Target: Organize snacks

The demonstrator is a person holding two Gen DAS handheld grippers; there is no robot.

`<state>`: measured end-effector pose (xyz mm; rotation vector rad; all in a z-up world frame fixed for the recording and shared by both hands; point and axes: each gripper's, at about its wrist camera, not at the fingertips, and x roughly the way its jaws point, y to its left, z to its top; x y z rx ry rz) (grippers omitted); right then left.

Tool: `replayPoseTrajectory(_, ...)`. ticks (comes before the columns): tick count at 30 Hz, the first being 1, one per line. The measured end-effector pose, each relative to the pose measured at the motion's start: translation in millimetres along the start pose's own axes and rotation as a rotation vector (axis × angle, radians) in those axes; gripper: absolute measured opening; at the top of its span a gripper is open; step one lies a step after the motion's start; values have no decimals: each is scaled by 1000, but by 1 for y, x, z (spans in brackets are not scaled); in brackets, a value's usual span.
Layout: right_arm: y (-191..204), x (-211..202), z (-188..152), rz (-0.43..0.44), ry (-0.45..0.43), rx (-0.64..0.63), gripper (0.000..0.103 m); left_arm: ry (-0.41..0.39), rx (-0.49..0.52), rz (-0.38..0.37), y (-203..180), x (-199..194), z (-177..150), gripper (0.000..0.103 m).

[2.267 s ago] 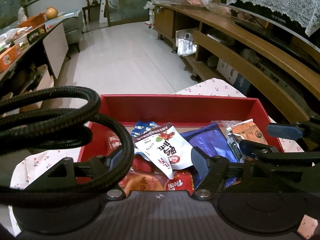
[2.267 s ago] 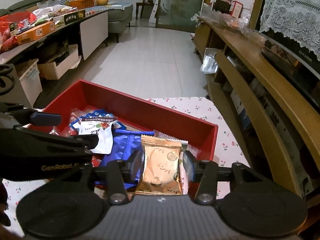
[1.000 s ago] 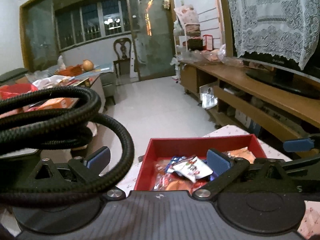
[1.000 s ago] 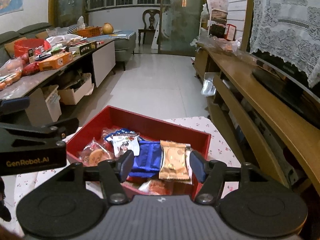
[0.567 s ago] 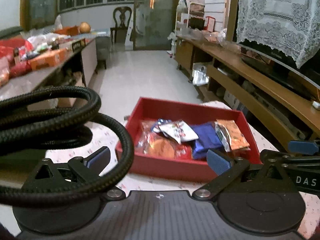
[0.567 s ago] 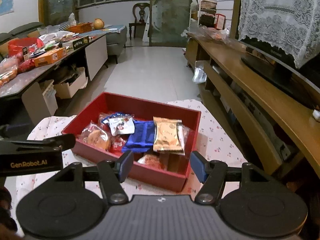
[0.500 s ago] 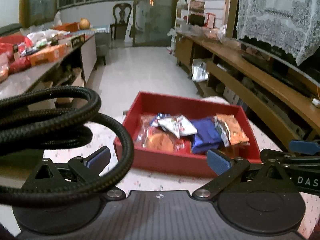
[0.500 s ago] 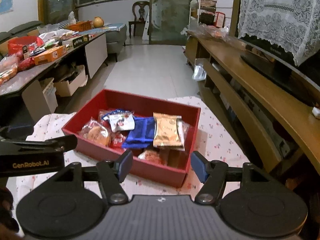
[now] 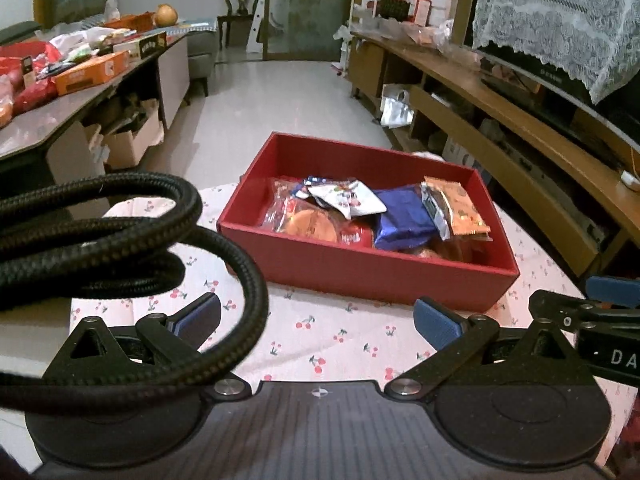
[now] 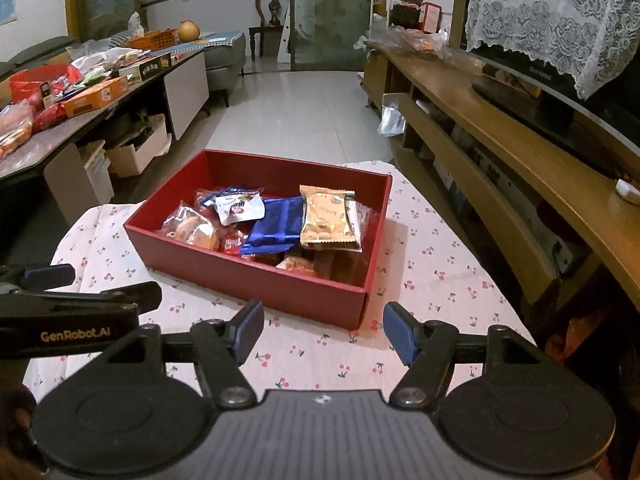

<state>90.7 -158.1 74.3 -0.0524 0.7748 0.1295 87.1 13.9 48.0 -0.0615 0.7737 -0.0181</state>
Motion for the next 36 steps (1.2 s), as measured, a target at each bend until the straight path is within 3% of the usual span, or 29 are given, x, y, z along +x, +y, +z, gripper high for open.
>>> replayPoseTrajectory(19,2,-8,-16,11,19,-4,74,-17,67,42,-11,-8,-17,103)
replayPoseTrajectory(36,1,-7,-23,7,42,-4,74,1,81,2,-17,-10,-24,103)
